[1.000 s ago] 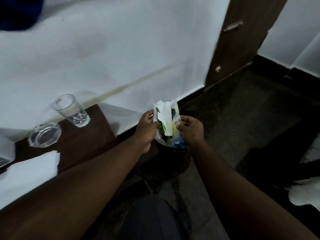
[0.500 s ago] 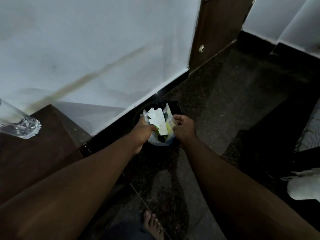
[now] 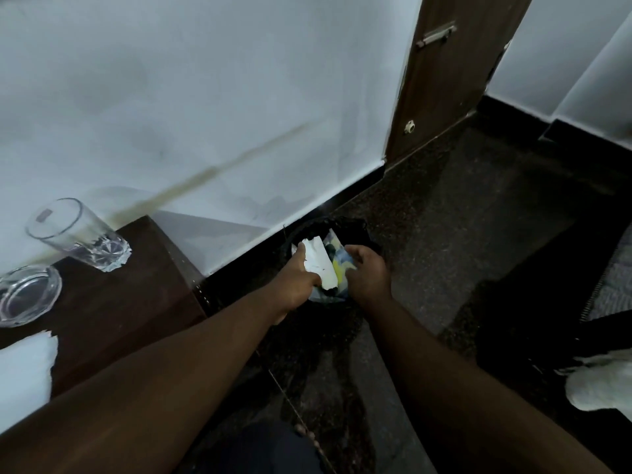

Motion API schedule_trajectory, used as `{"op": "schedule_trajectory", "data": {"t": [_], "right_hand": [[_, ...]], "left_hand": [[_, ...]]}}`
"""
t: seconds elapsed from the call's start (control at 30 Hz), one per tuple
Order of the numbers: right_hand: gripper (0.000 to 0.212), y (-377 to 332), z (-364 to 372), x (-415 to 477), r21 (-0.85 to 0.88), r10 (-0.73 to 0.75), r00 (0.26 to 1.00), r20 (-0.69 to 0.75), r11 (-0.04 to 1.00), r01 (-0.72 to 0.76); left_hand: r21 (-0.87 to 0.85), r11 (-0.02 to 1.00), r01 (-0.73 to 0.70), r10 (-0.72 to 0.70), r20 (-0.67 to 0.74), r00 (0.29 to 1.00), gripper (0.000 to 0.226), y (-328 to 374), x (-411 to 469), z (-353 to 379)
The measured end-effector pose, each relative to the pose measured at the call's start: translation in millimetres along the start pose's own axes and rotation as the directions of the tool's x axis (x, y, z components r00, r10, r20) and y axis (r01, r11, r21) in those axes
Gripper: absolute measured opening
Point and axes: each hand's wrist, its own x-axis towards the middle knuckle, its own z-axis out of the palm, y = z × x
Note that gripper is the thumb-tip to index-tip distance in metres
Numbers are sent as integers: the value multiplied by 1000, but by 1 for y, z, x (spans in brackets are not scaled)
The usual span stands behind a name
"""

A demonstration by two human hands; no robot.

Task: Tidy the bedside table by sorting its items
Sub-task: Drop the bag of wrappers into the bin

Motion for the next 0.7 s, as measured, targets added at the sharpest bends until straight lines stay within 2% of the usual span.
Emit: {"op": "schedule_trajectory", "data": {"t": [0.2,0.33,0.53,0.7], "right_hand": [[46,-54,5,-38,66,-104,994,27,993,102],[44,-93,15,-66,94,-250,967,44,965,245],[47,-161,38,-116,179,-363,920,149,925,336],[49,-213,75,-171,239,-475,843,253,875,421]], "left_hand": [[-19,996,-82,81,-61,995,87,24,-47,-19],[14,989,-149,150,-149,977,87,33,-93,-51],[-10,969,-247,225,-378,898,71,25,-164,-104],[-77,942,-328,244,-516,821,63,3,-222,-152]]}}
